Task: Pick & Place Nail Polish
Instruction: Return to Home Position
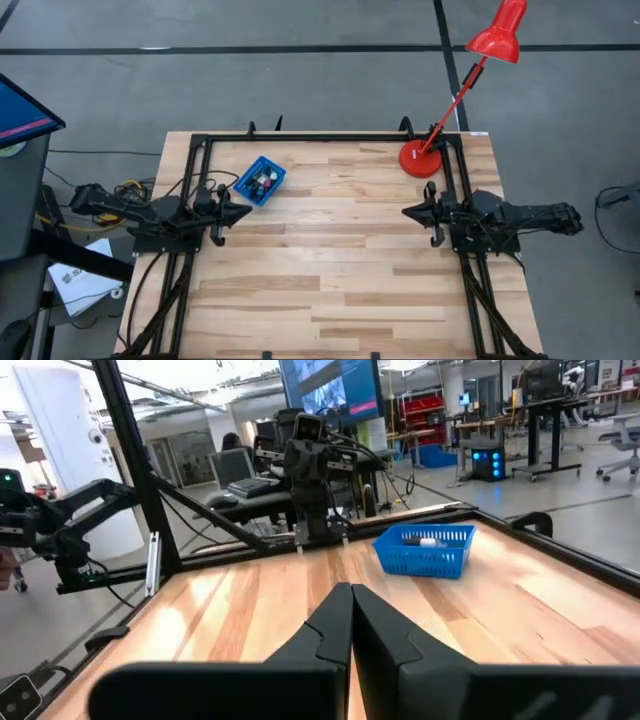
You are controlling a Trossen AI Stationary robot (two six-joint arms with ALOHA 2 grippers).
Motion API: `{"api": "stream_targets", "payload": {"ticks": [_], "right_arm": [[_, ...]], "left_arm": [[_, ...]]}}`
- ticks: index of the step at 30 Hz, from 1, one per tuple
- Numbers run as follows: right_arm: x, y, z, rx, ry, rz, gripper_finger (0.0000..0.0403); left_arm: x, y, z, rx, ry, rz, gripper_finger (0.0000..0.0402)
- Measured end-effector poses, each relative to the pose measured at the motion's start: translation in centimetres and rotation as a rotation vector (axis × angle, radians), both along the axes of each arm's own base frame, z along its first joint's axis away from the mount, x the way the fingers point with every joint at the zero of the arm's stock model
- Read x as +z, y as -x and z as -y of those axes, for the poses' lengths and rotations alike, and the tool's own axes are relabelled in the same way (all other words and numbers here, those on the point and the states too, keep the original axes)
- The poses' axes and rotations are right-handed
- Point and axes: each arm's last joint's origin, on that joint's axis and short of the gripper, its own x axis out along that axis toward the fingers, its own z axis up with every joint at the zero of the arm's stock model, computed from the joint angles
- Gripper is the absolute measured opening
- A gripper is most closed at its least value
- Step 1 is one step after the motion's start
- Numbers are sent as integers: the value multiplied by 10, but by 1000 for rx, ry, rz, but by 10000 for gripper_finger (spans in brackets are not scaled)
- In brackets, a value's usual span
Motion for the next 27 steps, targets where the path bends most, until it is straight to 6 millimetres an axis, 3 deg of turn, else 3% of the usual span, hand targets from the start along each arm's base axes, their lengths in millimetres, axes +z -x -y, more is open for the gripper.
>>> {"api": "stream_targets", "payload": {"ticks": [27], "right_arm": [[-1,0,0,-1,1,-9,0]], "left_arm": [[1,0,0,9,3,6,2]]}}
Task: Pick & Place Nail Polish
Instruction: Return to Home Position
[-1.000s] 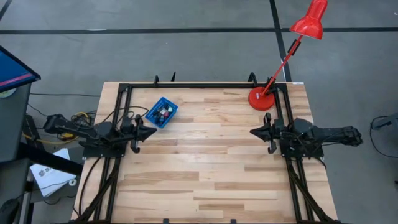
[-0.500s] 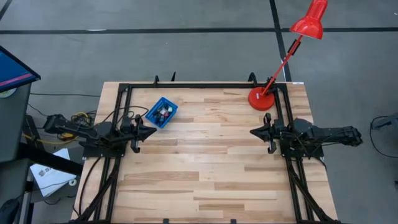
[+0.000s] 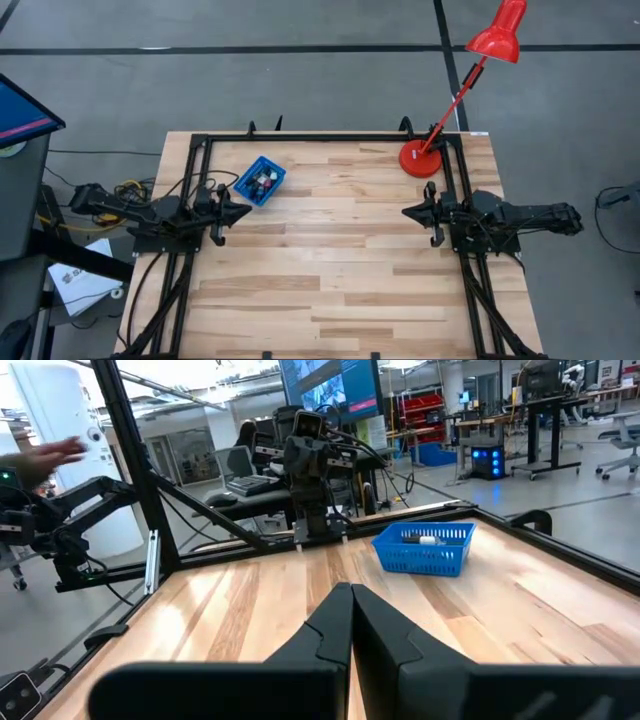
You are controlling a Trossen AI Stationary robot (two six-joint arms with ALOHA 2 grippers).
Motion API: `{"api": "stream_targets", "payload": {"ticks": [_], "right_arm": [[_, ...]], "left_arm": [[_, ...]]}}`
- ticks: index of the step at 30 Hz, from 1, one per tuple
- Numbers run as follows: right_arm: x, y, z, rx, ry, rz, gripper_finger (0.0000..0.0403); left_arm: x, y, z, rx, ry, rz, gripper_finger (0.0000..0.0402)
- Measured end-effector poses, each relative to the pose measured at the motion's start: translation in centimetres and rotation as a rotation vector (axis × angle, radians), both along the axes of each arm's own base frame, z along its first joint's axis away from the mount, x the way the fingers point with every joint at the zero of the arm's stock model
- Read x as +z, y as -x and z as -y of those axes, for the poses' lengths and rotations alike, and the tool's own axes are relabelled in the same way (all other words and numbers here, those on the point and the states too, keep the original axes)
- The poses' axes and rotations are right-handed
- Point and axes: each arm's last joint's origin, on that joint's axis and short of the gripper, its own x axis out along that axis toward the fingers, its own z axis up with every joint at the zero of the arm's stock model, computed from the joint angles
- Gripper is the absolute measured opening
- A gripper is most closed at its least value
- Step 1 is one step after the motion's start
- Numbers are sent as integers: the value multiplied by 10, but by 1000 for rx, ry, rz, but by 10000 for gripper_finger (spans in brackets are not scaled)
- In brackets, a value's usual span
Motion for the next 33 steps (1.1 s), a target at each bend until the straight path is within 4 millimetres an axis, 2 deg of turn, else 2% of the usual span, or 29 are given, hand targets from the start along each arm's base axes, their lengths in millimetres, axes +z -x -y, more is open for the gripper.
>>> {"api": "stream_targets", "payload": {"ticks": [10,16,19,23,29,33], "right_arm": [[0,0,0,0,0,-1,0],[0,0,0,0,0,-1,0],[0,0,0,0,0,-1,0],[0,0,0,0,0,-1,0],[-1,0,0,0,0,-5,0],[-1,0,0,0,0,-3,0]], "left_arm": [[0,0,0,1,-7,2,2],[6,7,-5,30,-124,48,2],[9,13,-6,-10,-206,90,2],[5,12,-6,-125,-329,58,2],[-12,10,-4,-323,-350,-86,2],[-13,10,-4,-321,-401,-96,2]]}}
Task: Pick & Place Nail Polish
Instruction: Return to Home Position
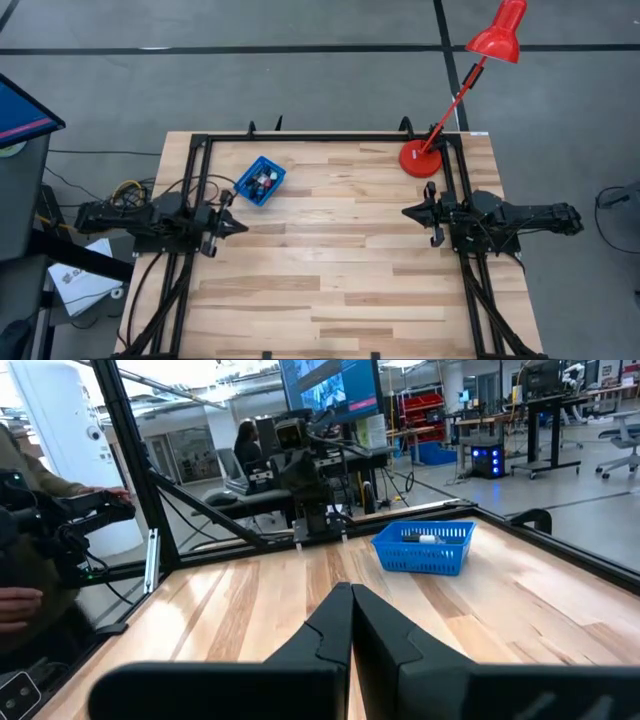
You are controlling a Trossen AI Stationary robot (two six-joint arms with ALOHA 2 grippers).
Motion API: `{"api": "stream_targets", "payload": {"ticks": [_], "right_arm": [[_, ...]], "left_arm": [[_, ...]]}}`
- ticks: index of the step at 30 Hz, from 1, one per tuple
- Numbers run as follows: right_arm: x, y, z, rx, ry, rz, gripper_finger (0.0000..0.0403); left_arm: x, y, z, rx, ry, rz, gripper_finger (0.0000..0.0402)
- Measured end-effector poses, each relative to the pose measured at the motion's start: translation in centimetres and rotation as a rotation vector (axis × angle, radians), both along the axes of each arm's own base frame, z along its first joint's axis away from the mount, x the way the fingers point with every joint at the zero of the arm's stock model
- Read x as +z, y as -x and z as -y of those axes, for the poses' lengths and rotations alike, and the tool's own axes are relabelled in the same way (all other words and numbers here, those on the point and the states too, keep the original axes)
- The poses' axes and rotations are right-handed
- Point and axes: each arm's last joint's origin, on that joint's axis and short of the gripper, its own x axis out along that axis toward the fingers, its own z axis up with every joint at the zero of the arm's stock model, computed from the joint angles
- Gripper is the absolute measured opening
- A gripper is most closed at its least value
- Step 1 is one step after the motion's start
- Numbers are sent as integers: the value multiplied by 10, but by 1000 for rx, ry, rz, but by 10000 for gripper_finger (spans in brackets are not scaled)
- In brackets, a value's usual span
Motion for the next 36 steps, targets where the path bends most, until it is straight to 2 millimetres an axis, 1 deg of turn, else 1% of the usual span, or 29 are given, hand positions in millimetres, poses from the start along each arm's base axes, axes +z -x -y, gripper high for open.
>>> {"api": "stream_targets", "payload": {"ticks": [15,36], "right_arm": [[0,0,0,0,0,-1,0],[0,0,0,0,0,-1,0]], "left_arm": [[-1,-1,0,-4,-6,-13,2],[-9,-8,0,-4,-10,-108,2]]}}
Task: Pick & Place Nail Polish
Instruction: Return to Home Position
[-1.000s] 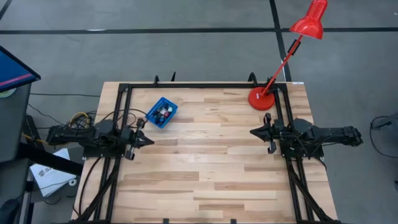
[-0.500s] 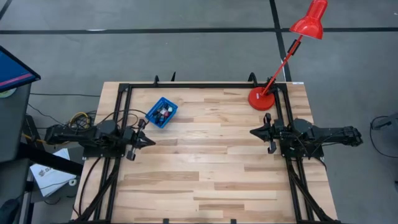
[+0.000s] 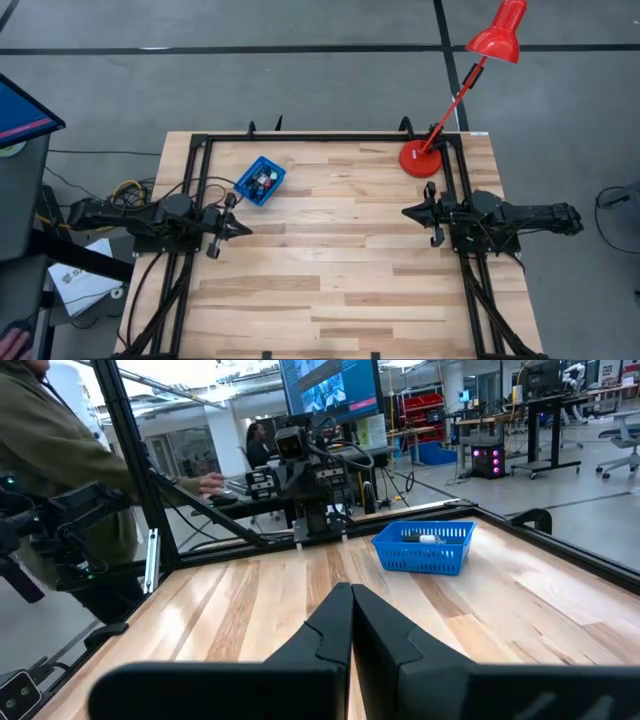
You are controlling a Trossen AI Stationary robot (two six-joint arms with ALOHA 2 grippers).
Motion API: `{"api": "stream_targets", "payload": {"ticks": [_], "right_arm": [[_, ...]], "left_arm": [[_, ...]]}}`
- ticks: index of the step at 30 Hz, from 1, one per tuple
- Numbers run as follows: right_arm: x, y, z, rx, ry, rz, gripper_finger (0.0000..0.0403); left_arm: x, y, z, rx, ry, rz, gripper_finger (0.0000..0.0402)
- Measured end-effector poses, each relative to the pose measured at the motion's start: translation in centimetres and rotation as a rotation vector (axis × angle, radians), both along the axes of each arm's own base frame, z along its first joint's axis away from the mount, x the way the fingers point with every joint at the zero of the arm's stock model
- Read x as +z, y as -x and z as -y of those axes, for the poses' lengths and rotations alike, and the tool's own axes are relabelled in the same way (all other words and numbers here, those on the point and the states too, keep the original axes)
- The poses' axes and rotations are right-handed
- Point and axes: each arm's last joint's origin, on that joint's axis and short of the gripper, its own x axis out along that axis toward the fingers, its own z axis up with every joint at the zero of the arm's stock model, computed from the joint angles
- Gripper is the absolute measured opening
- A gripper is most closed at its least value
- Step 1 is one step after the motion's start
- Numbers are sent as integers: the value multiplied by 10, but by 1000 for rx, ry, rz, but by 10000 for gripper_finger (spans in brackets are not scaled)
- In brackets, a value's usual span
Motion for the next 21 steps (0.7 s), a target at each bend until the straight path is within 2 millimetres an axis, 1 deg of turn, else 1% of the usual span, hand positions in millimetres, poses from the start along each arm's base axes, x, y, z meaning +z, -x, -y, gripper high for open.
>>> {"api": "stream_targets", "payload": {"ticks": [10,17,21], "right_arm": [[0,0,0,0,0,0,0],[0,0,0,0,0,0,0],[0,0,0,0,0,1,0]], "left_arm": [[-2,-1,0,0,-1,-22,2],[9,7,0,0,4,115,2],[14,8,0,-2,7,171,2]]}}
